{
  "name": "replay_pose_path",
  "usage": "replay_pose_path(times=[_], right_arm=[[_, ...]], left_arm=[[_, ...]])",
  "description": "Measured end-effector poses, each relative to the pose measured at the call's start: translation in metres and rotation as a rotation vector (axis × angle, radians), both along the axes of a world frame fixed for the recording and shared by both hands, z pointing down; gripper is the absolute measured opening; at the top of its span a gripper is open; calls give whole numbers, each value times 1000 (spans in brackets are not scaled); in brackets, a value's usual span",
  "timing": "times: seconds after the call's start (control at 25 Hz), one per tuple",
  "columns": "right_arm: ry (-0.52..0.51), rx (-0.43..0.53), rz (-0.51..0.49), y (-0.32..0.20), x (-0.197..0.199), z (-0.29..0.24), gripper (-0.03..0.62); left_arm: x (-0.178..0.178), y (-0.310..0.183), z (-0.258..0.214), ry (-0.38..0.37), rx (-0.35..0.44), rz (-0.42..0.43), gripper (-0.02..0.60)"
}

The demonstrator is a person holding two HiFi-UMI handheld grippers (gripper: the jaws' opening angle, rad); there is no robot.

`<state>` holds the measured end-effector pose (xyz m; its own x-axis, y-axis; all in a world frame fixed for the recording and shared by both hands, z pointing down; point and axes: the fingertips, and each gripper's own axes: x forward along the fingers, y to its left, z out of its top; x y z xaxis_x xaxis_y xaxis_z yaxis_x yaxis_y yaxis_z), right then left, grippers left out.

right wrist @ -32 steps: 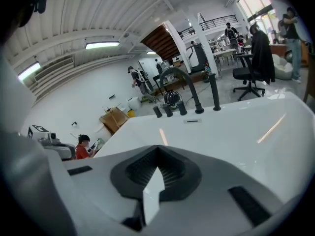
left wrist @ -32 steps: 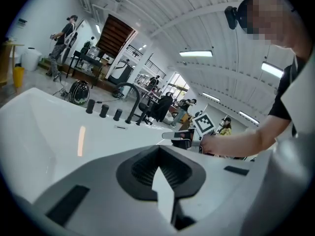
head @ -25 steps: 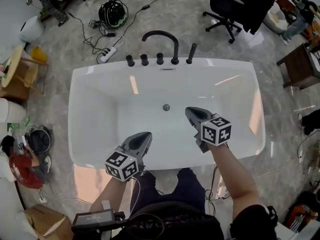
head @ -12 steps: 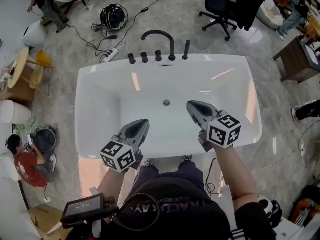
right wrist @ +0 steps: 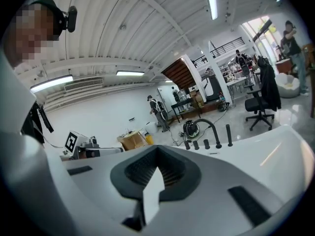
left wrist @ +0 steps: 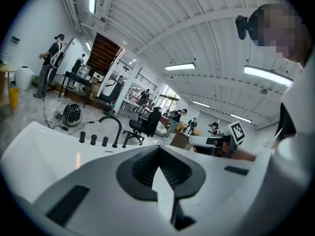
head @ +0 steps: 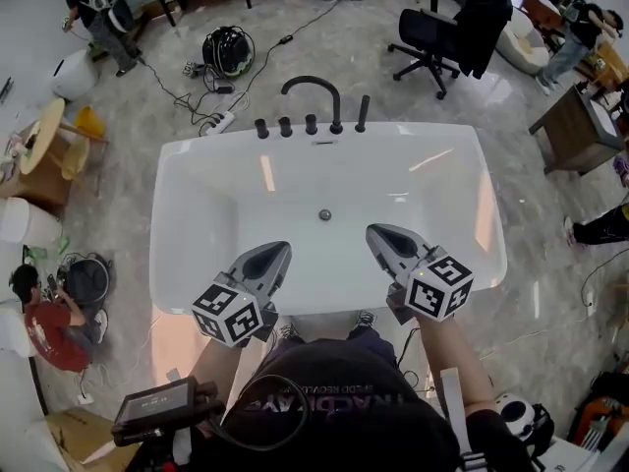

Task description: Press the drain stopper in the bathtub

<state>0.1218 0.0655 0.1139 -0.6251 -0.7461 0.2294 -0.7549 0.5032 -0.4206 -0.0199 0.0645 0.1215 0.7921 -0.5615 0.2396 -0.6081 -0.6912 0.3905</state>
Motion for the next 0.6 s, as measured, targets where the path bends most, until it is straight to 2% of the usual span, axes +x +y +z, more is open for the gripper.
replay_pose_path(times=[0.6], right_arm=[[-57, -34, -40, 49, -13, -1, 15]], left_arm=[[10, 34, 4, 12, -35, 25, 8]])
